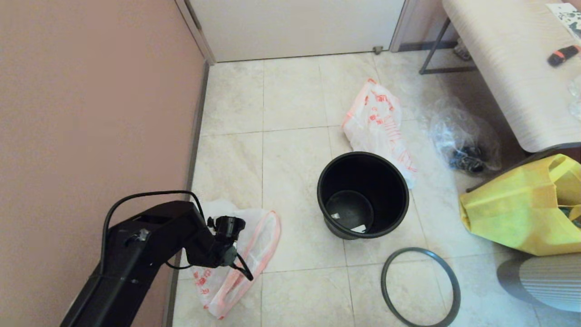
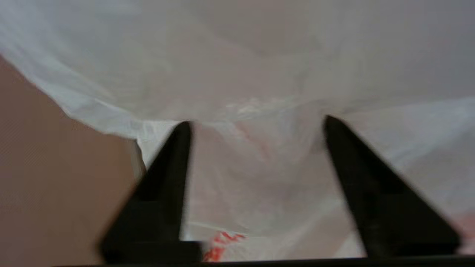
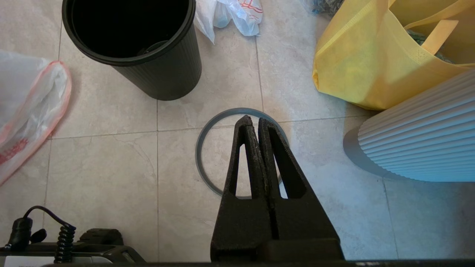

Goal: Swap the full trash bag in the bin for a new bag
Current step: Pick up a new trash bag

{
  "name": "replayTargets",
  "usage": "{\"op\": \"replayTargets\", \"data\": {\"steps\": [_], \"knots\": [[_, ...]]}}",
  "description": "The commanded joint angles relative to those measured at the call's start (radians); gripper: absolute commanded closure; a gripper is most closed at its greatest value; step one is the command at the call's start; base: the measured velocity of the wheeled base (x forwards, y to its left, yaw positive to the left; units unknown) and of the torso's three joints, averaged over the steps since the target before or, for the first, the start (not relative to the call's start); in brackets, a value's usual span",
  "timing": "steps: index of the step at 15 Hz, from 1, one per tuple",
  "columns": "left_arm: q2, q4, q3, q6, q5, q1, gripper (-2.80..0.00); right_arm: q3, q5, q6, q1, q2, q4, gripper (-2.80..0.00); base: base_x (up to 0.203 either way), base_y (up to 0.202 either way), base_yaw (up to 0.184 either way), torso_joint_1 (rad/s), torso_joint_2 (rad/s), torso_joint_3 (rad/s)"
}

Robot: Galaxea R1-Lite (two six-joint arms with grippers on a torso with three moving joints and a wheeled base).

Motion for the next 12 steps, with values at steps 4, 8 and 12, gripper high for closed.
{"op": "replayTargets", "data": {"steps": [4, 8, 12], "knots": [[0.034, 0.065, -0.028, -0.005, 0.009, -0.001, 0.00, 0.000, 0.000, 0.000, 0.001, 0.001, 0.000, 0.00, 0.000, 0.000, 0.000, 0.000, 0.00, 0.000], [-0.003, 0.119, 0.015, -0.008, 0.005, -0.069, 0.00, 0.000, 0.000, -0.001, 0.000, 0.001, 0.000, 0.00, 0.000, 0.000, 0.000, 0.000, 0.00, 0.000], [-0.105, 0.129, 0.113, -0.047, 0.000, -0.250, 0.00, 0.000, 0.000, -0.001, 0.000, 0.001, 0.000, 0.00, 0.000, 0.000, 0.000, 0.000, 0.00, 0.000]]}}
